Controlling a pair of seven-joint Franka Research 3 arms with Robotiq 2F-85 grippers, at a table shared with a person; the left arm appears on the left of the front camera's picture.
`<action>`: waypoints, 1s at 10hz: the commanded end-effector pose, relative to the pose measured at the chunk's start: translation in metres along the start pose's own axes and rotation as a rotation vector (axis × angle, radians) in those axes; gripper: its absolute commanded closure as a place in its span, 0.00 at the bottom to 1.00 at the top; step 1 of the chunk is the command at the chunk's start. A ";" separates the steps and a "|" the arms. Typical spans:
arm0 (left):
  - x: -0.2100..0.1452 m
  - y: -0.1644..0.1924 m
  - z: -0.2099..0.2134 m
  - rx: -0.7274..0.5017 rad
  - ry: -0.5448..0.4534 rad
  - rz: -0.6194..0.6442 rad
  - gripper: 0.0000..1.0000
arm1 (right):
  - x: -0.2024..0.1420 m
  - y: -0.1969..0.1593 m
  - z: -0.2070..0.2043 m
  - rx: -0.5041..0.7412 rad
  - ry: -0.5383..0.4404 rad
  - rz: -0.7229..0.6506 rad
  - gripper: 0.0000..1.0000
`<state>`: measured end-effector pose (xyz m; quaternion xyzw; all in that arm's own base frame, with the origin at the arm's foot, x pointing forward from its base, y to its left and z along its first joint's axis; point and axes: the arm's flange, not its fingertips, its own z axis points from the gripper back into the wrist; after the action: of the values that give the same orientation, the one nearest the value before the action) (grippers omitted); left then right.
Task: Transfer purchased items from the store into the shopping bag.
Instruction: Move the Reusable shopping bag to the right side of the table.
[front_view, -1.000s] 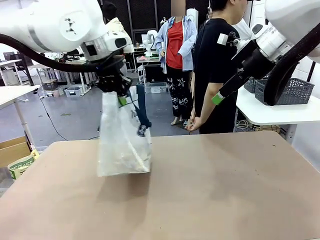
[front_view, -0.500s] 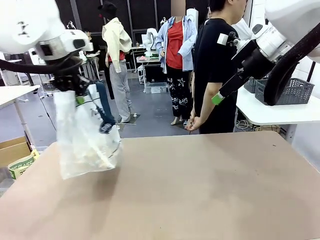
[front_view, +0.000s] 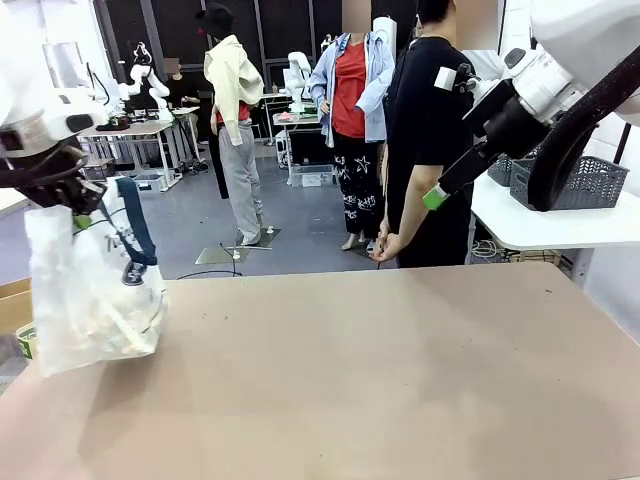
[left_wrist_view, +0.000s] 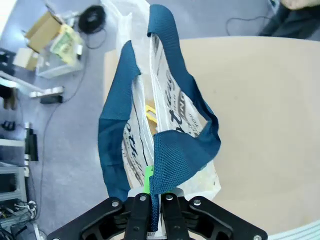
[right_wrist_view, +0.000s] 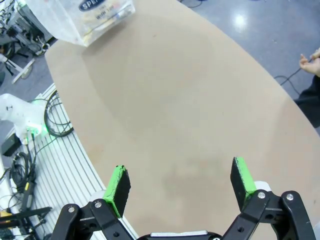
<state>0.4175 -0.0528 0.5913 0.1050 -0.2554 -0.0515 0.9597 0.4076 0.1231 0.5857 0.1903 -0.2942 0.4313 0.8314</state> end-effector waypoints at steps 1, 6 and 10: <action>-0.007 0.018 0.001 0.084 -0.097 -0.009 1.00 | -0.003 0.000 0.000 0.006 0.006 0.015 0.00; -0.015 0.022 -0.037 0.114 -0.117 -0.093 1.00 | -0.003 0.000 0.000 0.006 0.006 0.015 0.00; -0.032 0.012 -0.062 0.080 -0.122 -0.031 1.00 | -0.003 0.000 0.000 0.006 0.006 0.015 0.00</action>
<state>0.4247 -0.0227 0.5276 0.1402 -0.2936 -0.0784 0.9423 0.4074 0.1231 0.5858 0.1905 -0.2944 0.4314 0.8312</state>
